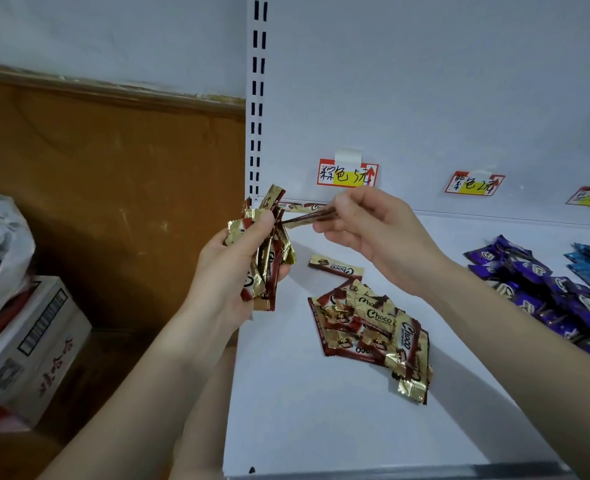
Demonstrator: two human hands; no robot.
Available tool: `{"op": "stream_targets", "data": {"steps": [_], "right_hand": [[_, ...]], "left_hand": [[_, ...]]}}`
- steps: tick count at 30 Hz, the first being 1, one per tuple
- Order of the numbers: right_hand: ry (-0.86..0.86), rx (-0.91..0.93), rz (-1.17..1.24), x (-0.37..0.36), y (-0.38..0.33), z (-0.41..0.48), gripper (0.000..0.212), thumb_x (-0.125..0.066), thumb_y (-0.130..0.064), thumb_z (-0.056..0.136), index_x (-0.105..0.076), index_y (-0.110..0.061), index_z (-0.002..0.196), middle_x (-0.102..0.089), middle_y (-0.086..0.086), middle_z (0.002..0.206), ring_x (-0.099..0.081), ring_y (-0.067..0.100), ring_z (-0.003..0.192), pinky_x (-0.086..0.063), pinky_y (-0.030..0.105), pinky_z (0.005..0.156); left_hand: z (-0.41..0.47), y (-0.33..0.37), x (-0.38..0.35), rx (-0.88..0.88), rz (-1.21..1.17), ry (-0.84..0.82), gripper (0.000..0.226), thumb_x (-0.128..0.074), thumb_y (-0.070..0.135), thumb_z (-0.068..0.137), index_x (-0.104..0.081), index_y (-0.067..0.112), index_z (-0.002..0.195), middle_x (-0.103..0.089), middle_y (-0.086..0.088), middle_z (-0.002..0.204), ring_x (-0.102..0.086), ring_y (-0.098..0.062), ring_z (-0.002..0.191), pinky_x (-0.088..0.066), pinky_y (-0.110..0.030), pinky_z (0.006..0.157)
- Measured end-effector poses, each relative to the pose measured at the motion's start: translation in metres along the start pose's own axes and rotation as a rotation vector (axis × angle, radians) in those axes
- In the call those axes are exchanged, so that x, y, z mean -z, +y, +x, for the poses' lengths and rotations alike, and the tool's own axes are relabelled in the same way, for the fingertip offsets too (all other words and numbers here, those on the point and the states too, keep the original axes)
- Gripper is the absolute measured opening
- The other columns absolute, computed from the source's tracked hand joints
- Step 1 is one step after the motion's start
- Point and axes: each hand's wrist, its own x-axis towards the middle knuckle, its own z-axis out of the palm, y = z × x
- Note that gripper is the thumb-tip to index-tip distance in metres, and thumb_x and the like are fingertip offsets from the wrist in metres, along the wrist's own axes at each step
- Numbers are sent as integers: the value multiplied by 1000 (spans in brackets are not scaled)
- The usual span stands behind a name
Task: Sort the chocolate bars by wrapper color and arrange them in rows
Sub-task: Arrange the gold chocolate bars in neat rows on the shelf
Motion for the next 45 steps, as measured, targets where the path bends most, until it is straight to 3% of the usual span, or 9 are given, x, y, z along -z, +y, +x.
{"op": "stream_targets", "data": {"steps": [7, 14, 22, 26, 29, 31, 33, 39, 45], "right_hand": [[-114, 76, -288, 3, 0, -4, 27, -61, 9, 80, -58, -17, 90, -65, -2, 102, -64, 4, 90, -50, 16, 75], [-69, 65, -312, 4, 3, -1, 33, -64, 5, 80, -57, -23, 95, -62, -3, 104, -62, 5, 81, -51, 22, 76], [-87, -347, -63, 6, 10, 8, 16, -65, -12, 83, -59, -2, 94, -72, 10, 87, -70, 16, 78, -56, 22, 67], [-47, -406, 287, -3, 11, 20, 8, -53, -5, 89, -58, -2, 93, -71, 13, 86, -70, 19, 76, -56, 28, 72], [29, -378, 341, -3, 8, 42, 9, -46, 0, 90, -52, -5, 88, -62, 13, 78, -66, 20, 62, -58, 30, 62], [52, -321, 184, 0, 8, 59, 15, -46, 3, 88, -49, -10, 82, -50, 8, 73, -55, 19, 57, -53, 30, 56], [-35, -249, -190, 0, 12, 73, 16, -50, 0, 89, -54, -15, 89, -50, 3, 78, -48, 15, 64, -49, 27, 61], [-332, 59, -1003, -20, 34, 102, 34, -65, -13, 84, -57, -9, 117, -60, 3, 97, -54, 16, 84, -45, 25, 77], [-172, 289, -1184, -14, 49, 94, 36, -62, -25, 87, -58, -9, 119, -59, 10, 112, -54, 23, 101, -41, 30, 81]], "left_hand": [[4, 0, 2, 26, 7, -21, 40, -74, 26, 75, -64, 11, 111, -73, -6, 84, -69, -13, 62, -51, -21, 47], [7, -3, -5, -67, 122, 14, 31, -76, 11, 74, -64, 14, 102, -72, -4, 81, -67, -11, 55, -50, -20, 44], [9, -8, -5, -129, 100, 53, 25, -75, 10, 76, -59, 23, 89, -70, 1, 77, -67, -9, 56, -52, -22, 47], [11, -7, -4, -116, 89, 46, 24, -76, 11, 75, -62, 20, 93, -71, 0, 77, -67, -9, 56, -52, -22, 47], [13, -4, 3, -100, 58, 67, 23, -75, 11, 76, -64, 16, 95, -71, -1, 76, -68, -11, 57, -53, -22, 48], [16, -2, 8, -96, 39, 87, 21, -74, 10, 78, -64, 14, 96, -71, -2, 77, -69, -12, 58, -53, -23, 49], [17, 0, 12, -98, 36, 102, 24, -73, 11, 79, -64, 12, 101, -72, -3, 82, -69, -11, 60, -54, -23, 50], [20, 4, 18, -112, 32, 144, 28, -73, 14, 79, -63, 13, 105, -70, -5, 89, -69, -10, 60, -54, -22, 50], [24, 3, 24, -109, 23, 133, 19, -71, 13, 80, -63, 15, 98, -72, 5, 66, -69, -9, 58, -53, -21, 48]]}}
